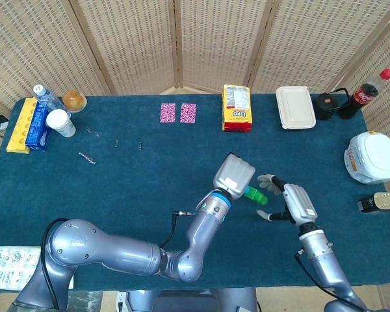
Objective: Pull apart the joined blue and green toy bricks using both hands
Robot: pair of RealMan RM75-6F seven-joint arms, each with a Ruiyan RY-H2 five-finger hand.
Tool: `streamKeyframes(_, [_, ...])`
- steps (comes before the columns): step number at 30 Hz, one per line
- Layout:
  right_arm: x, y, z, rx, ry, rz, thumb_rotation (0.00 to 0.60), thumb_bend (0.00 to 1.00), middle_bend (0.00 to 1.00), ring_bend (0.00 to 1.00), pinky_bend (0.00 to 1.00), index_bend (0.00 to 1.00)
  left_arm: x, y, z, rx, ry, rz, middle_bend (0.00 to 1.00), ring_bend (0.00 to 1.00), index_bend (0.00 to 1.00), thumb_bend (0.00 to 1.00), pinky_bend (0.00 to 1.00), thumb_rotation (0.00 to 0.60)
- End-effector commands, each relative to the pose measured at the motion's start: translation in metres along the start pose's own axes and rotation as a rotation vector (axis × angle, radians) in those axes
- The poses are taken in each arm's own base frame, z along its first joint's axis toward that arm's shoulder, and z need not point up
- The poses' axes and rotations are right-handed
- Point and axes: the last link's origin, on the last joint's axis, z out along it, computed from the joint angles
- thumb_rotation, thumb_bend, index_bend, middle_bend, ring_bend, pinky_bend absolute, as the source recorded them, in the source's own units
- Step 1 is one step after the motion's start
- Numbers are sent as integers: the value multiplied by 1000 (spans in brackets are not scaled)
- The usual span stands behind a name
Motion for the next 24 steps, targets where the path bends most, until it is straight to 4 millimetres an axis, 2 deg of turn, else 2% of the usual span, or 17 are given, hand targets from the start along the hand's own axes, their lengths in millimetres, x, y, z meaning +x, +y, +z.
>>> streamKeyframes(1, [-3,-1,4,-8,-11,-19,600,204,347,370,375,245,2,0,-1,3,12,-16,600,468,794,353,417,600])
streamKeyframes(24, [-15,2,24,-87,-43,0,600,204,358,391,383,245,-1,-2,-7,18,70,-44,600,470,794,352,417,600])
